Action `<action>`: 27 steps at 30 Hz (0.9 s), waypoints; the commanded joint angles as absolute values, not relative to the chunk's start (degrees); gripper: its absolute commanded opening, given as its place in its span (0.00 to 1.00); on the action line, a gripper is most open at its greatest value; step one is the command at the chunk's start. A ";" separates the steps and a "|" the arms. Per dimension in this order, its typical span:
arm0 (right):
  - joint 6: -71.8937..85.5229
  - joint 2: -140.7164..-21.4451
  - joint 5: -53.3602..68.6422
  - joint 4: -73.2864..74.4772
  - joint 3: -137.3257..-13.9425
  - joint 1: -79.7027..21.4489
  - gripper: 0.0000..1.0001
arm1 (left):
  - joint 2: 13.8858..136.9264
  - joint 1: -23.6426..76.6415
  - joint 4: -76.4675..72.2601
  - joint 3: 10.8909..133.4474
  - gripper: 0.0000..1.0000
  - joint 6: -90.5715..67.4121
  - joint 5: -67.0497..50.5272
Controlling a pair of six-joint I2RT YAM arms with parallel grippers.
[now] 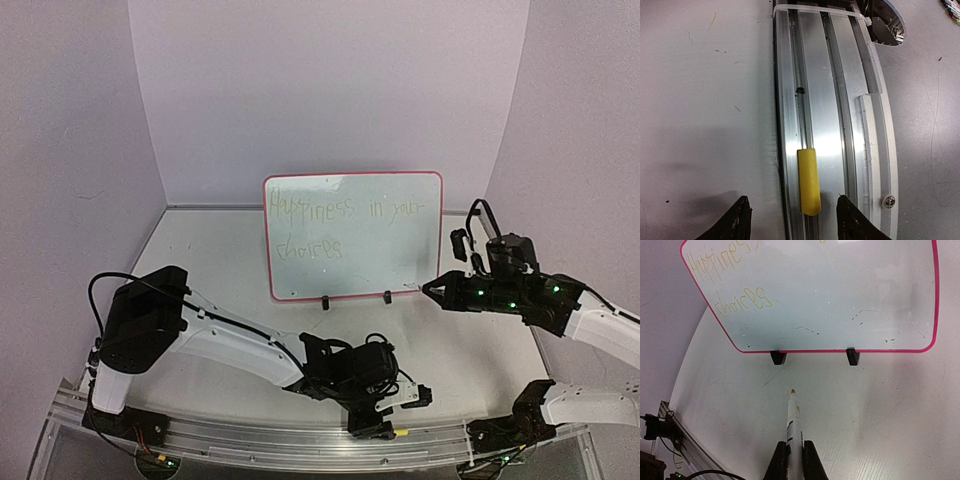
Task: Write a sentence on the whiteboard
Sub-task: Pick up the pen cap from the corner of the board.
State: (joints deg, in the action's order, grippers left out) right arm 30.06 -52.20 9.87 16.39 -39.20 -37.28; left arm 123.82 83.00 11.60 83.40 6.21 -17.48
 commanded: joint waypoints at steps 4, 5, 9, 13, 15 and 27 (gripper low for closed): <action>30.36 -50.22 8.53 16.07 -39.39 -37.18 0.00 | 125.92 83.24 13.87 87.25 0.38 7.18 -18.89; 30.33 -50.23 8.44 16.04 -39.29 -37.18 0.00 | 126.18 83.23 14.33 87.50 0.36 7.27 -18.95; 30.27 -50.25 8.16 16.01 -39.06 -37.18 0.00 | 126.56 83.34 15.05 87.87 0.29 7.43 -19.13; 30.15 -50.21 7.78 16.00 -38.98 -37.18 0.00 | 126.56 83.33 15.38 87.84 0.21 7.53 -18.72; 30.15 -50.24 7.66 16.01 -38.94 -37.18 0.00 | 126.63 83.32 15.26 87.89 0.16 7.24 -18.82; 30.08 -49.88 6.92 16.04 -38.63 -37.19 0.00 | 125.17 83.43 12.52 85.92 0.00 5.01 -21.27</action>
